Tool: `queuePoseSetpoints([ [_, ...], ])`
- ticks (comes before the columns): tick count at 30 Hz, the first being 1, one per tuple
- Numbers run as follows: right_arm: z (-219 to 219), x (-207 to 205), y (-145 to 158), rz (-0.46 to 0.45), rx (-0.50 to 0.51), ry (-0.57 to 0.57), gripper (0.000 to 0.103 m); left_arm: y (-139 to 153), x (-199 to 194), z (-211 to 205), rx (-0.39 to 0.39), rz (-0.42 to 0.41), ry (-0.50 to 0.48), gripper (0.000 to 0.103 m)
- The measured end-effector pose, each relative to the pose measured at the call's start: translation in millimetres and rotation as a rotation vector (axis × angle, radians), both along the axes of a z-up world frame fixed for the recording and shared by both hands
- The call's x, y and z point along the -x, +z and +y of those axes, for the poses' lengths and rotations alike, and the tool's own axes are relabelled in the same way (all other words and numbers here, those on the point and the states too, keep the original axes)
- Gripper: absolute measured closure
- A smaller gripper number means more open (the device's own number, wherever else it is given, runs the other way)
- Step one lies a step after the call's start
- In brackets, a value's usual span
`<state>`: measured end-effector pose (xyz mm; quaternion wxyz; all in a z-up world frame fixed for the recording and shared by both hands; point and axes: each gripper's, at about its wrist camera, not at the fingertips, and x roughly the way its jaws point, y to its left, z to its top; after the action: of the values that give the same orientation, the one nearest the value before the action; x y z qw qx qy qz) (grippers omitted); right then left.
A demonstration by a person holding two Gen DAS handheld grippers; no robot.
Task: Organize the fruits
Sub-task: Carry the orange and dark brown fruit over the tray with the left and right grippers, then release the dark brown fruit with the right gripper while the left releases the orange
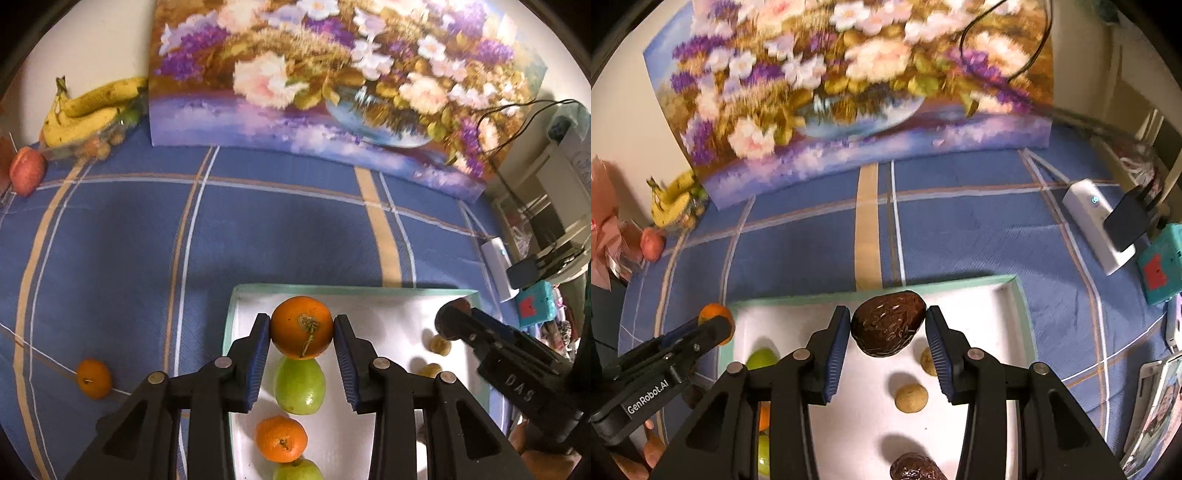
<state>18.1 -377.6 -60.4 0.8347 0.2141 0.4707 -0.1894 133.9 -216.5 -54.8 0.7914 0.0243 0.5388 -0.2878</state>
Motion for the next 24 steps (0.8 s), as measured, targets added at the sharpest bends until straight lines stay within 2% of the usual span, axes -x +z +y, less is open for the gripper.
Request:
queuePoseSetpoints([
  [3,3.8,-8.3,-18.4,0.052,-0.015,0.023,0.059,-15.1,-1.6,-1.9,-0.034,0.018,0.003,0.066],
  [9,10.5,-17.3,-43.8,0.117,-0.029,0.046,0.059,-28.0,-4.5,-1.3,-0.047,0.024,0.003,0.066],
  [15,15.4,-18.8,-44.3,0.128,-0.012,0.059,0.059,-42.2,-11.3,3.5,-0.057,0.056,0.019,0.065],
  [24,13.2,-19.0,-45.2,0.140,-0.004,0.049,0.059,-42.8,-11.0,4.3,-0.052,0.075,0.018,0.065],
])
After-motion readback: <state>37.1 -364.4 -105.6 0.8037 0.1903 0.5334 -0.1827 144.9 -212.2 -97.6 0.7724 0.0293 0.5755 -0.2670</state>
